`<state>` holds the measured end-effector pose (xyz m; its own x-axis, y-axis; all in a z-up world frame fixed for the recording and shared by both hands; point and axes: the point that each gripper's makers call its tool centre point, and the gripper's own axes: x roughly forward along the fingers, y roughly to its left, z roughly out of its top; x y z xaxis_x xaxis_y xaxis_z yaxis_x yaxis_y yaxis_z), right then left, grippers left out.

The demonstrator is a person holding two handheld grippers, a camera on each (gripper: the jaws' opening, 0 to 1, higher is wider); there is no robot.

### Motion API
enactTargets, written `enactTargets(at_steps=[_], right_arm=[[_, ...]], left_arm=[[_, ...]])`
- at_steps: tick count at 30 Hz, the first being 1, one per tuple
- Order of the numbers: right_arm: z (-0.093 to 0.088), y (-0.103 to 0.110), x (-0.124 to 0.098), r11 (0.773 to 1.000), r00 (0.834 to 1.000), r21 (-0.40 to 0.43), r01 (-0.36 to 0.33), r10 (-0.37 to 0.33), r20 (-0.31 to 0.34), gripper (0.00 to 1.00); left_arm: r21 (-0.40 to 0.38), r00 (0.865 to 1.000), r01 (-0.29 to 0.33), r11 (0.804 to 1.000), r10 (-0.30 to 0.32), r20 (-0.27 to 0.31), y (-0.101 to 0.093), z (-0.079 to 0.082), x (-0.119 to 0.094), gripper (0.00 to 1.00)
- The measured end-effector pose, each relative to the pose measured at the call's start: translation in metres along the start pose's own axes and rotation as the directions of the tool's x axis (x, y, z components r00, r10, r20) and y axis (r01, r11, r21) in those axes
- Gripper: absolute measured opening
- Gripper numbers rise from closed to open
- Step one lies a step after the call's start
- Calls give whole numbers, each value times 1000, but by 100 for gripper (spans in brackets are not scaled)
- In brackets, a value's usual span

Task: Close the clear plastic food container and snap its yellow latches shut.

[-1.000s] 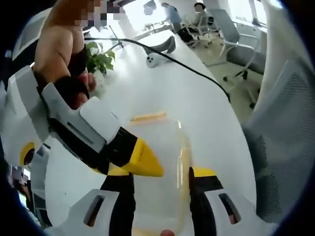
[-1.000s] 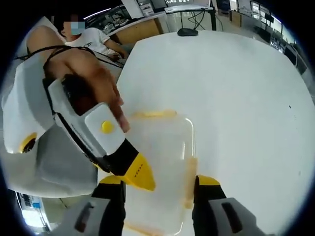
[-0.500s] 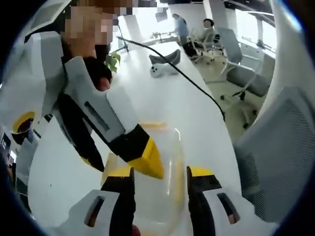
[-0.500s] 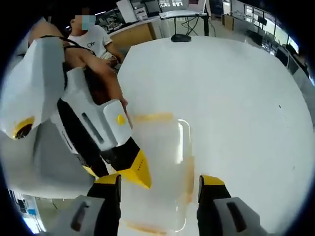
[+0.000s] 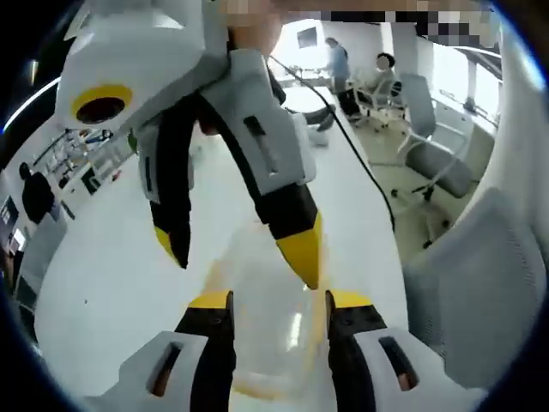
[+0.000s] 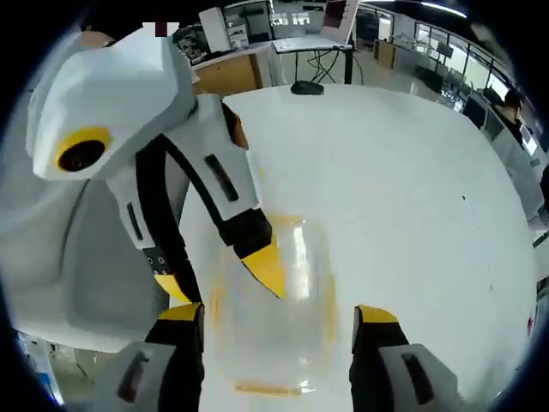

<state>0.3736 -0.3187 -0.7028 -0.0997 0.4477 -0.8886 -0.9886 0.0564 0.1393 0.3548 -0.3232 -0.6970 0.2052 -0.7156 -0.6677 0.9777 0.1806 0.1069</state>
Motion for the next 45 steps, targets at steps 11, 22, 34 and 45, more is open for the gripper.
enactTargets(at_steps=[11, 22, 34, 45], right_arm=[[5, 6, -6, 996, 989, 31, 83, -86, 117, 67], [14, 11, -21, 979, 937, 60, 196, -205, 284, 69], [-5, 16, -26, 940, 854, 223, 257, -329, 403, 80], [-29, 11, -14, 917, 826, 274, 290, -384, 412, 85]], left_arm=[[-42, 1000, 5, 999, -5, 3, 5, -6, -13, 43], [-160, 995, 12, 987, 3, 95, 15, 5, -29, 53], [-273, 981, -38, 961, 88, 174, 31, -4, -44, 66], [-264, 974, -75, 962, 127, 189, 25, -25, -38, 74]])
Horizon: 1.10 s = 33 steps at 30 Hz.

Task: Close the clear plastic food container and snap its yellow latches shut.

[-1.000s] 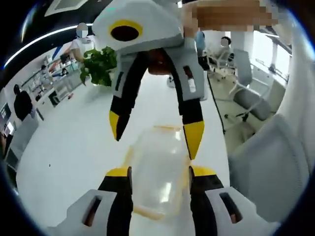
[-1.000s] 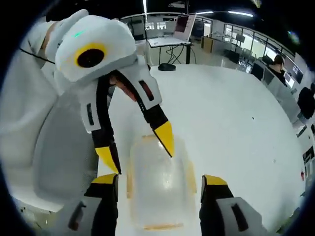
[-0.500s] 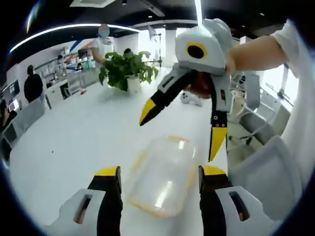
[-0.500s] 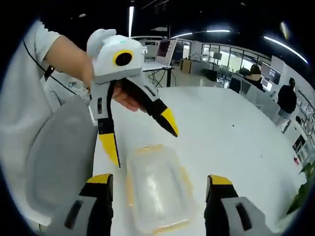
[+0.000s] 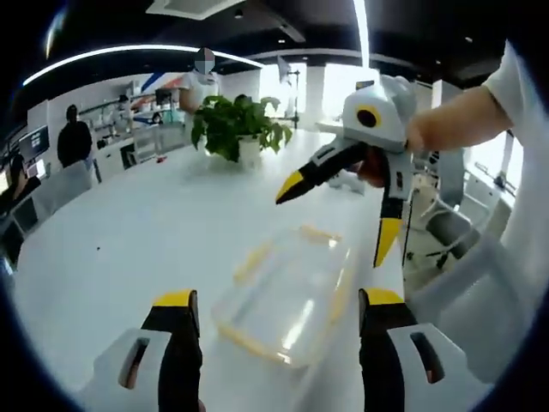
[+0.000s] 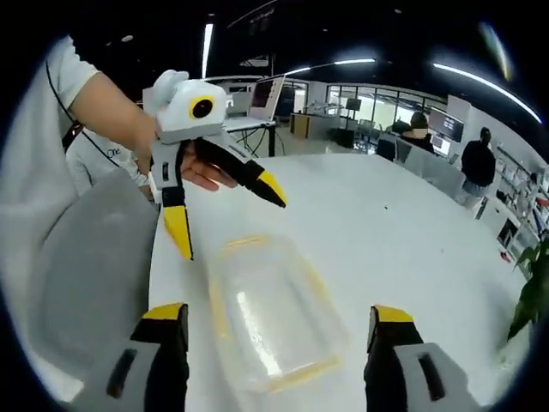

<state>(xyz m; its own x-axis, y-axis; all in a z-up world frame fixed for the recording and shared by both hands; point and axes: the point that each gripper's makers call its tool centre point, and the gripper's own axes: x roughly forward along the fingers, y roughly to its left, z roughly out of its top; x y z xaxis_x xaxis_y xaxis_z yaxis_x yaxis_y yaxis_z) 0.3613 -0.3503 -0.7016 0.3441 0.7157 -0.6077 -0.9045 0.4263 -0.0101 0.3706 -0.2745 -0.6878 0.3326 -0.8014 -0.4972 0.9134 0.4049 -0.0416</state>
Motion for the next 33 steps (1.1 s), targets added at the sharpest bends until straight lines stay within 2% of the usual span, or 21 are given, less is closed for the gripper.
enactTargets(at_steps=[6, 8, 12, 15, 20, 25, 28, 33], right_arm=[[-16, -3, 2, 1000, 1000, -1, 7, -7, -12, 84], [-22, -5, 3, 1000, 1000, 17, 10, -10, -14, 85], [-31, -8, 5, 1000, 999, 8, 22, -22, -26, 83], [-31, -8, 5, 999, 1000, 26, 19, -18, -11, 82], [-35, -5, 8, 1000, 1000, -12, 12, -12, -22, 79], [-37, -9, 9, 999, 999, -47, 20, -21, -24, 73], [-42, -11, 10, 1000, 999, -20, 22, -23, -46, 73], [-43, -10, 13, 1000, 999, -27, 13, -14, -51, 71]], left_arm=[[10, 1000, 1, 1000, 0, -4, 2, -14, 4, 76], [7, 1000, -4, 1000, 4, -22, 4, -21, 7, 77], [5, 1000, -5, 1000, 5, -18, 4, -26, 9, 78], [17, 1000, -15, 1000, 15, -9, 6, -29, 11, 79], [19, 1000, -15, 1000, 16, -21, 7, -35, 14, 79], [43, 999, -5, 999, 6, -33, 6, -38, 19, 73], [37, 1000, 2, 999, -1, -31, 6, -37, 22, 74], [46, 999, -1, 999, 3, -37, 6, -40, 25, 75]])
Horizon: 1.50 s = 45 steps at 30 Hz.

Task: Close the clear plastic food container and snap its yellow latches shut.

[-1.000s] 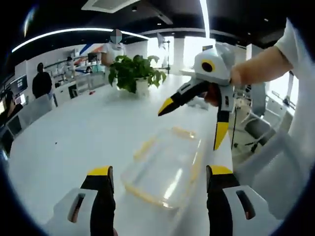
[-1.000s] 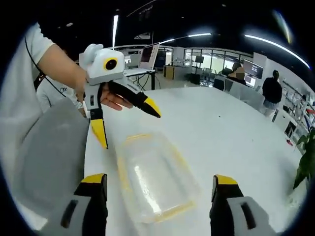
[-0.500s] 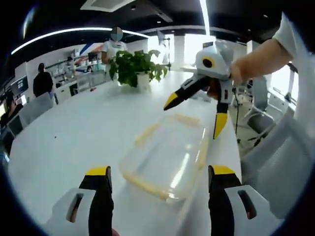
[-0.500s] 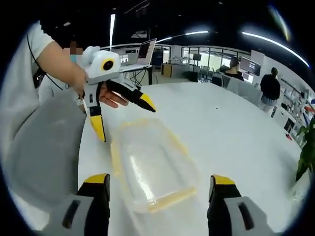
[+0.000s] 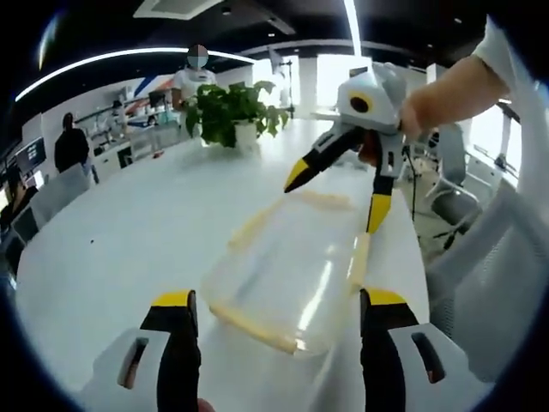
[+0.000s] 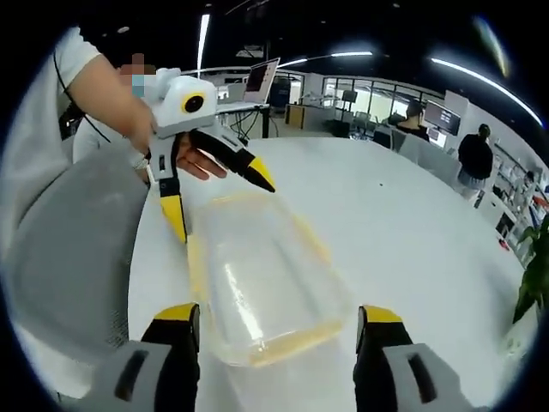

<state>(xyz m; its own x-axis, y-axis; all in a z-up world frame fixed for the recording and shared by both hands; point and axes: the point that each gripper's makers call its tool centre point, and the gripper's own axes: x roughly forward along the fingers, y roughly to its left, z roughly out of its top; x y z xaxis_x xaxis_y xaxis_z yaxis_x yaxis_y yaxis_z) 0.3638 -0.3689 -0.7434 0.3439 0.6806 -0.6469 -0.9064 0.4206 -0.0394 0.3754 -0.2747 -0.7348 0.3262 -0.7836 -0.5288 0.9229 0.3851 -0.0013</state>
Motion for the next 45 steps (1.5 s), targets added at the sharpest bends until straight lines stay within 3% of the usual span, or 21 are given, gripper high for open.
enactTargets(at_steps=[19, 45], right_arm=[[6, 9, 9, 999, 999, -29, -36, 36, 14, 70], [71, 55, 82, 996, 997, -55, -75, 77, 30, 70]], left_arm=[[11, 1000, 24, 1000, -24, -10, -2, -3, -1, 76], [-9, 999, -14, 1000, 13, -32, 34, -57, -86, 76]])
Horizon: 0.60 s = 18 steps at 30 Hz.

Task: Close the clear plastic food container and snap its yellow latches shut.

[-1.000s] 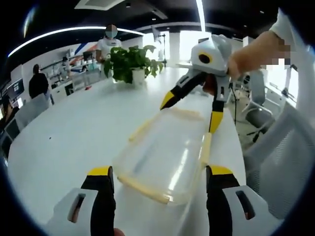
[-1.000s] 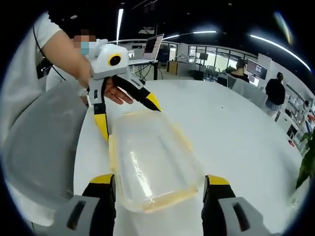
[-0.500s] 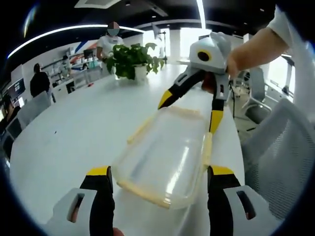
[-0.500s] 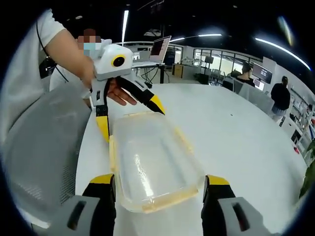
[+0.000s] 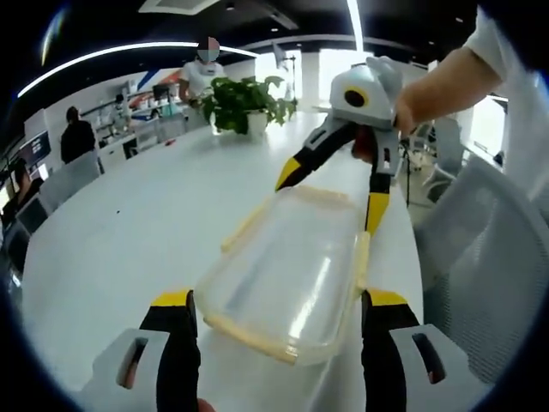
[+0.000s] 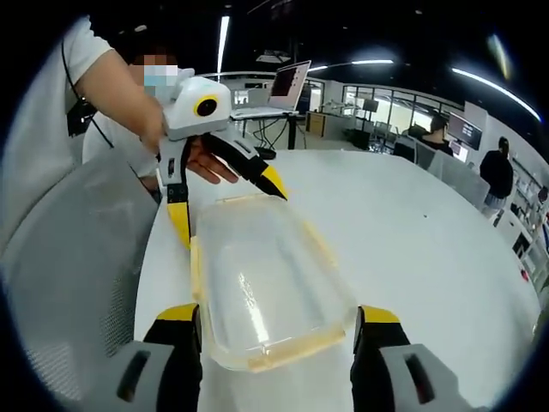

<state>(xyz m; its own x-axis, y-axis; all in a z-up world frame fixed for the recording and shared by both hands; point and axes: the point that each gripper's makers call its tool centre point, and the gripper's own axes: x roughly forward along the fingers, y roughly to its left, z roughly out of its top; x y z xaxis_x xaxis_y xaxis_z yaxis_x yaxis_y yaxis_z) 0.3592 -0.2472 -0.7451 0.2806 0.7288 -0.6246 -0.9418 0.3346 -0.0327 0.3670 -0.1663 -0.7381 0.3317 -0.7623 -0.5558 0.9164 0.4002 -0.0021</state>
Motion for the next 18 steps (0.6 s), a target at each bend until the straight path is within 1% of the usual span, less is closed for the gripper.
enactTargets(at_steps=[11, 13, 18], right_arm=[[29, 18, 35, 1000, 1000, -3, -5, 5, 0, 70], [33, 21, 41, 1000, 1000, -4, -1, 1, 0, 70], [38, 19, 48, 1000, 1000, -2, 4, -4, -3, 70]], left_arm=[[-2, 1000, -3, 1000, 3, -5, 18, -26, -40, 76], [1, 1000, -3, 1000, 3, -3, 21, -30, -45, 76], [7, 1000, 1, 1000, -1, -7, 29, -33, -49, 76]])
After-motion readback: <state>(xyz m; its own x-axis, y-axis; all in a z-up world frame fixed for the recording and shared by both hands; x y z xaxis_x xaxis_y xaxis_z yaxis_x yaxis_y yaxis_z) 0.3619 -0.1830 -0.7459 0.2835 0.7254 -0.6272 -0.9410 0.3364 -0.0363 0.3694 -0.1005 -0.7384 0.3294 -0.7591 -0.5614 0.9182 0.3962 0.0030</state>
